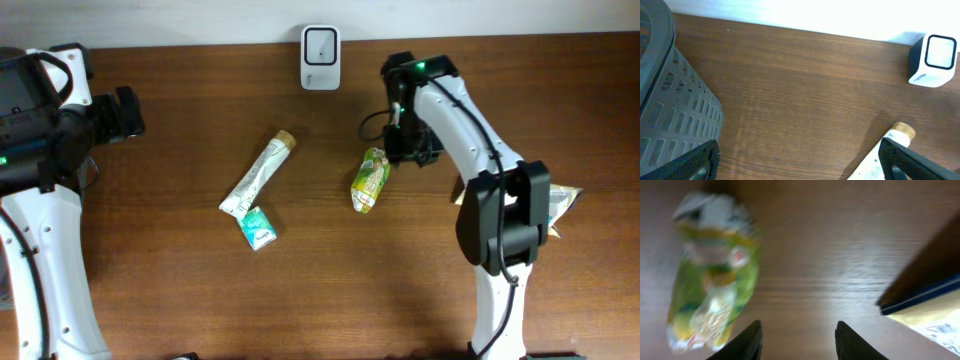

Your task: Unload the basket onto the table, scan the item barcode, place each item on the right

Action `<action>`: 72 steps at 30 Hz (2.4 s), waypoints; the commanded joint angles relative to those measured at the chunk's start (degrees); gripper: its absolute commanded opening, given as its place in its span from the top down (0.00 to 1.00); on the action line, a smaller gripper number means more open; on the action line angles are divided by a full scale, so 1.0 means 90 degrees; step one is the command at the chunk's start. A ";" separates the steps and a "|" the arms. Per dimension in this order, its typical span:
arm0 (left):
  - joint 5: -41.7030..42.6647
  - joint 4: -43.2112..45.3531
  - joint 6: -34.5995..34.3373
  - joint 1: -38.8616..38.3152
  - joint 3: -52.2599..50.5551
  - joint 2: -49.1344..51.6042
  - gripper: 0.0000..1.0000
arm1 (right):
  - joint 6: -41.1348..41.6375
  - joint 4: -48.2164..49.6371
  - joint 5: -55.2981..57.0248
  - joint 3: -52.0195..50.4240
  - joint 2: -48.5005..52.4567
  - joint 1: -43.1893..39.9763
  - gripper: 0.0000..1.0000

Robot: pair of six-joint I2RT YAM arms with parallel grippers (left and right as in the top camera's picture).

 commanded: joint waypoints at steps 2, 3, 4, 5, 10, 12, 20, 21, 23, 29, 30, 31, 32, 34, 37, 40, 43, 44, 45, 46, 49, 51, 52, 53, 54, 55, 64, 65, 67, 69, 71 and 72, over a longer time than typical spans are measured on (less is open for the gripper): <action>0.0002 0.0015 0.0010 0.0024 0.0027 -0.0032 0.01 | 0.0852 0.0605 0.0267 -0.0508 -0.0073 -0.0036 0.54; 0.0002 0.0015 0.0010 0.0024 0.0027 -0.0032 0.01 | 0.0862 0.0882 0.0136 -0.0743 -0.0073 -0.0029 0.54; 0.0002 0.0015 0.0010 0.0024 0.0027 -0.0032 0.01 | 0.0860 0.1086 -0.0024 -0.0908 -0.0073 -0.0032 0.54; 0.0002 0.0015 0.0010 0.0024 0.0027 -0.0032 0.01 | 0.0860 0.1316 -0.0250 -0.1090 -0.0073 -0.0029 0.54; 0.0002 0.0015 0.0010 0.0024 0.0027 -0.0032 0.01 | 0.0238 0.2266 -0.0947 -0.1496 -0.0073 -0.0002 0.54; 0.0002 0.0015 0.0010 0.0024 0.0027 -0.0032 0.01 | -0.0680 0.2861 -0.1945 -0.1496 -0.0073 0.0070 0.54; 0.0002 0.0015 0.0010 0.0024 0.0027 -0.0032 0.01 | -0.1872 0.3337 -0.2810 -0.1494 -0.0073 0.0675 0.55; 0.0002 0.0015 0.0010 0.0024 0.0027 -0.0032 0.01 | -0.1926 0.3288 -0.2815 -0.1477 -0.0075 0.0675 0.54; 0.0002 0.0015 0.0010 0.0024 0.0027 -0.0032 0.01 | -0.2159 0.2514 -0.2844 -0.1001 -0.0112 0.0542 0.54; 0.0002 0.0015 0.0010 0.0024 0.0027 -0.0032 0.01 | -0.4651 -0.0466 -0.2776 0.0381 -0.0194 0.0418 0.12; 0.0002 0.0015 0.0010 0.0024 0.0027 -0.0032 0.01 | -0.4801 -0.0486 -0.2637 0.0170 -0.0182 0.0425 0.07; 0.0002 0.0015 0.0010 0.0024 0.0027 -0.0032 0.01 | -0.4874 -0.0391 -0.2579 -0.0015 -0.0172 0.0430 0.04; 0.0002 0.0015 0.0010 0.0024 0.0027 -0.0032 0.01 | -0.4886 -0.0255 -0.2543 -0.0170 -0.0155 0.0427 0.01; 0.0002 0.0015 0.0010 0.0024 0.0027 -0.0032 0.01 | -0.4891 0.0321 -0.2404 -0.0731 -0.0146 0.0423 0.01; 0.0002 0.0015 0.0010 0.0024 0.0027 -0.0032 0.01 | -0.5061 0.0933 -0.2467 -0.1299 -0.0146 0.0452 0.01; 0.0002 0.0015 0.0010 0.0024 0.0027 -0.0032 0.01 | -0.5343 0.1297 -0.2730 -0.1756 -0.0146 0.0549 0.02; 0.0002 0.0015 0.0010 0.0024 0.0027 -0.0032 0.01 | -0.5316 0.1826 -0.2732 -0.2181 -0.0146 0.0580 0.12; 0.0002 0.0015 0.0010 0.0024 0.0027 -0.0032 0.01 | -0.5277 0.1931 -0.2737 -0.2261 -0.0146 0.0578 0.19; 0.0002 0.0015 0.0010 0.0024 0.0027 -0.0032 0.01 | -0.5098 0.2025 -0.2715 -0.2295 -0.0146 0.0568 0.27; 0.0002 0.0015 0.0010 0.0024 0.0027 -0.0032 0.01 | -0.4945 0.2089 -0.2715 -0.2293 -0.0146 0.0542 0.38; 0.0002 0.0015 0.0010 0.0024 0.0027 -0.0032 0.01 | -0.4736 0.2135 -0.2834 -0.2293 -0.0146 0.0517 0.73; 0.0002 0.0015 0.0010 0.0024 0.0027 -0.0032 0.01 | -0.4439 0.2093 -0.3016 -0.2259 -0.0148 0.0493 0.86; 0.0002 0.0015 0.0010 0.0024 0.0027 -0.0032 0.01 | -0.4418 0.1994 -0.3218 -0.2200 -0.0148 0.0495 0.90; 0.0002 0.0015 0.0010 0.0024 0.0027 -0.0032 0.01 | -0.4418 0.1826 -0.3492 -0.2091 -0.0148 0.0495 0.93; 0.0002 0.0015 0.0010 0.0024 0.0027 -0.0032 0.01 | -0.4418 0.1605 -0.3830 -0.1933 -0.0148 0.0493 0.94; 0.0002 0.0015 0.0010 0.0024 0.0027 -0.0032 0.01 | -0.4415 0.1302 -0.4299 -0.1707 -0.0148 0.0495 0.95; 0.0002 0.0015 0.0010 0.0024 0.0027 -0.0032 0.01 | -0.4495 -0.0537 -0.8425 0.0551 -0.0153 0.0410 0.96; 0.0002 0.0015 0.0010 0.0024 0.0027 -0.0032 0.01 | -0.4495 -0.0537 -0.9022 0.0716 -0.0160 0.0330 0.96; 0.0002 0.0015 0.0010 0.0024 0.0027 -0.0032 0.01 | -0.4495 -0.0537 -1.0030 0.0969 -0.0160 0.0138 0.96; 0.0002 0.0015 0.0010 0.0024 0.0027 -0.0032 0.01 | -0.4473 -0.0539 -1.0241 0.1105 -0.0168 -0.0039 0.96; 0.0002 0.0015 0.0007 0.0024 0.0027 -0.0032 0.01 | -0.4473 -0.0539 -1.0241 0.1190 -0.0238 -0.0294 0.96; 0.0002 0.0015 0.0010 0.0024 0.0027 -0.0032 0.01 | -0.4473 -0.0539 -1.0241 0.1205 -0.0306 -0.0418 0.96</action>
